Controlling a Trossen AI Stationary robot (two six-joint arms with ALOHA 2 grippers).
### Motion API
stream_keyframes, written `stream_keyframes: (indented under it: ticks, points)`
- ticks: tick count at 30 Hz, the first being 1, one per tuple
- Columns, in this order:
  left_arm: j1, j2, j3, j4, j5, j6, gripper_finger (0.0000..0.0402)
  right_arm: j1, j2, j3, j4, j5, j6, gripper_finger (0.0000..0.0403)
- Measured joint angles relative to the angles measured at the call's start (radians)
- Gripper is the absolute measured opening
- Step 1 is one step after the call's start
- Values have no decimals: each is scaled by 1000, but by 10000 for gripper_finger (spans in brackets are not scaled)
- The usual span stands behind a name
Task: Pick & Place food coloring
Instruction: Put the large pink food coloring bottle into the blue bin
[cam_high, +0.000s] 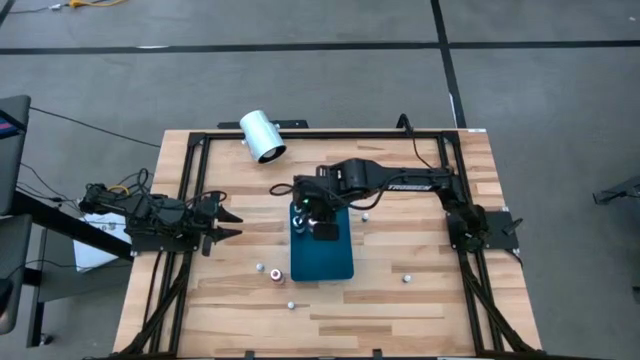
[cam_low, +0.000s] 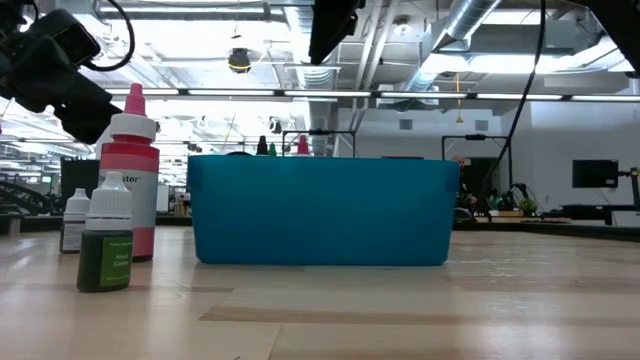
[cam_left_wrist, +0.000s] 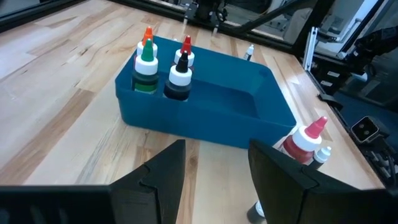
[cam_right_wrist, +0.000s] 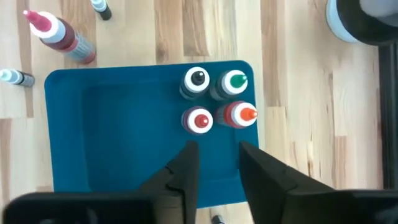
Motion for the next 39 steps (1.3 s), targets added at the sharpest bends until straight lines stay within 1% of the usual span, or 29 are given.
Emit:
stream_keyframes:
  ticks: [3,7,13,21,26,31,35,39]
  points:
    - [0,0,0,-12,0,0,167,0,-1,0,1,-4,-28,74]
    - [0,0,0,-34,0,0,167,1,-1,0,2,-6,-63,62]
    - [0,0,0,-33,0,-6,167,-7,-1,-1,-45,-10,-50,60]
    - [0,0,0,-35,4,-177,167,2,-1,-1,-35,-33,-35,60]
    - [0,0,0,-35,4,-182,167,24,-1,-1,54,-36,-34,60]
    - [0,0,0,-35,4,-182,167,29,-2,-1,53,-36,-16,60]
    - [0,0,0,-36,5,-182,167,10,-37,-3,48,-34,-16,60]
    - [0,0,0,-36,22,-182,167,-21,-115,-3,54,-32,-16,60]
